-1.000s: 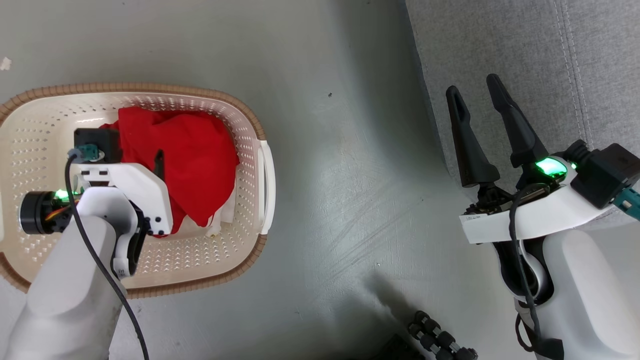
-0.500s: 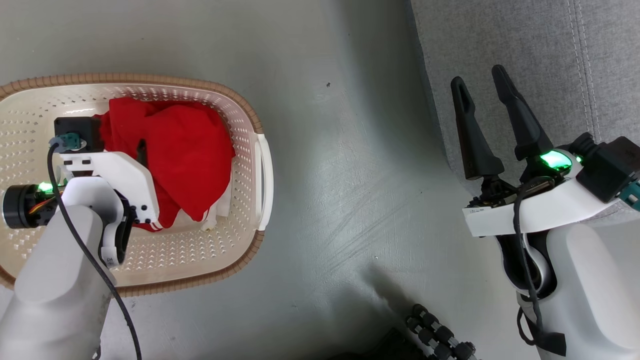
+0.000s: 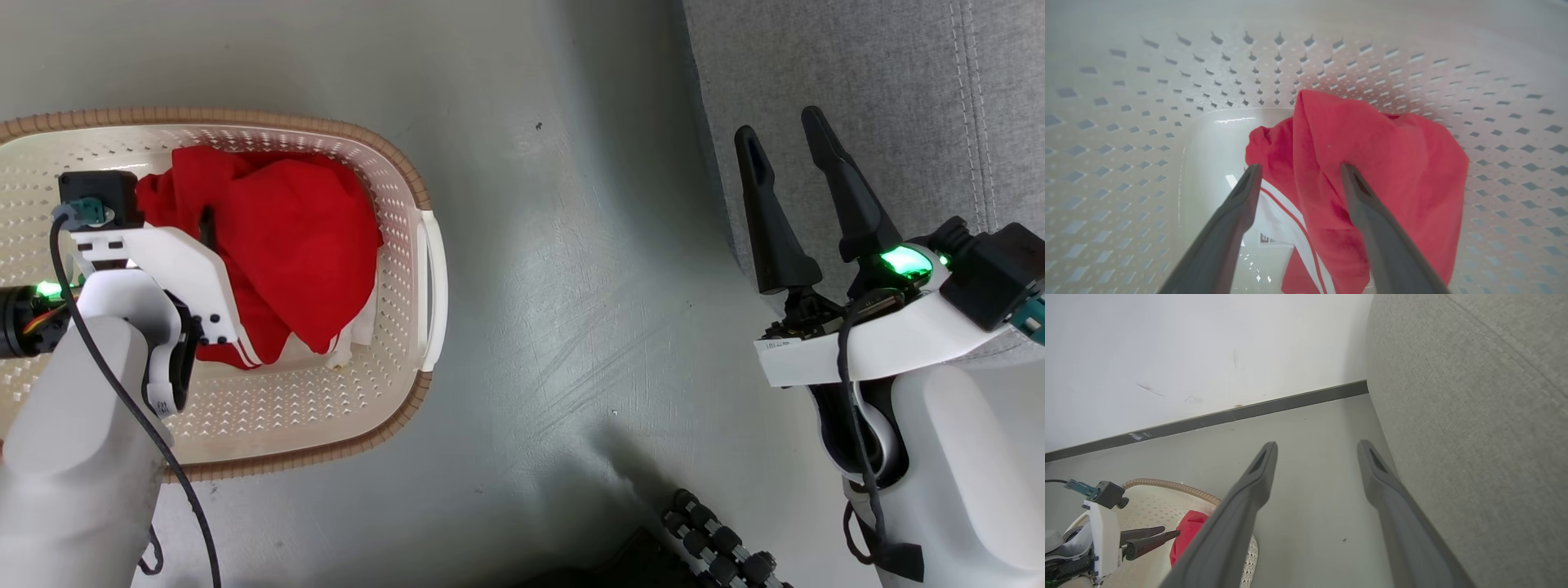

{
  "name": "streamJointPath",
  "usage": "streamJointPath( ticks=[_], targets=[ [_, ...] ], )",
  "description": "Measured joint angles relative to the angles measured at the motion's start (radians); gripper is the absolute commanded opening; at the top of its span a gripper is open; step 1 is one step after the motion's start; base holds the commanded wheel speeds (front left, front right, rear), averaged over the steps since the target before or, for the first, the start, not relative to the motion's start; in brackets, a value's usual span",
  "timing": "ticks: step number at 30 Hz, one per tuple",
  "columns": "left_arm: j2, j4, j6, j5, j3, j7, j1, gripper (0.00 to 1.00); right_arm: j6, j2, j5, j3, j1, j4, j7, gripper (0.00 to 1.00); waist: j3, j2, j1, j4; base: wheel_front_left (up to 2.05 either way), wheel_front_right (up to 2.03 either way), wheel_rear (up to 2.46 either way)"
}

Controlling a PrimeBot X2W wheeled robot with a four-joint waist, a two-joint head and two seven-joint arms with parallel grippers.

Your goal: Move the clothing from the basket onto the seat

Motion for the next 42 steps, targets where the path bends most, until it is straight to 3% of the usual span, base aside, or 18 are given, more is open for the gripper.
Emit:
streamJointPath(
  ticks=[32, 35, 37, 40, 41, 42],
  targets=[
    [0.002, 0.042, -0.046, -0.002, -0.006, -0.049, -0.055, 1.0, 0.0, 0.0, 0.031, 0.007, -0.023, 0.001, 0.0, 1.0, 0.058, 0.0, 0.0, -0.019, 0.0, 0.0, 0.0],
    [0.002, 0.053, -0.06, -0.002, -0.008, -0.053, -0.059, 0.75, 0.0, 0.0, 0.031, 0.006, -0.027, 0.003, 0.0, 1.0, 0.057, 0.0, 0.0, -0.019, 0.0, 0.0, 0.0],
    [0.0, 0.058, -0.063, -0.002, -0.01, -0.054, -0.061, 0.5, 0.0, 0.0, 0.031, 0.006, -0.032, 0.005, 0.0, 1.0, 0.055, 0.0, 0.0, -0.018, 0.0, 0.0, 0.0],
    [-0.002, 0.067, -0.07, -0.002, -0.013, -0.057, -0.061, 0.36, 0.0, 0.0, 0.031, 0.005, -0.038, 0.005, 0.0, 1.0, 0.051, 0.0, 0.0, -0.017, 0.0, 0.0, 0.0],
    [-0.003, 0.068, -0.072, -0.002, -0.014, -0.057, -0.061, 0.23, 0.0, 0.0, 0.031, 0.004, -0.038, 0.006, 0.0, 1.0, 0.05, 0.0, 0.0, -0.017, 0.0, 0.0, 0.0],
    [-0.004, 0.07, -0.074, -0.003, -0.016, -0.058, -0.061, 0.0, 0.0, 0.0, 0.031, 0.004, -0.038, 0.007, 0.0, 1.0, 0.048, 0.0, 0.0, -0.016, 0.0, 0.0, 0.0]
  ],
)
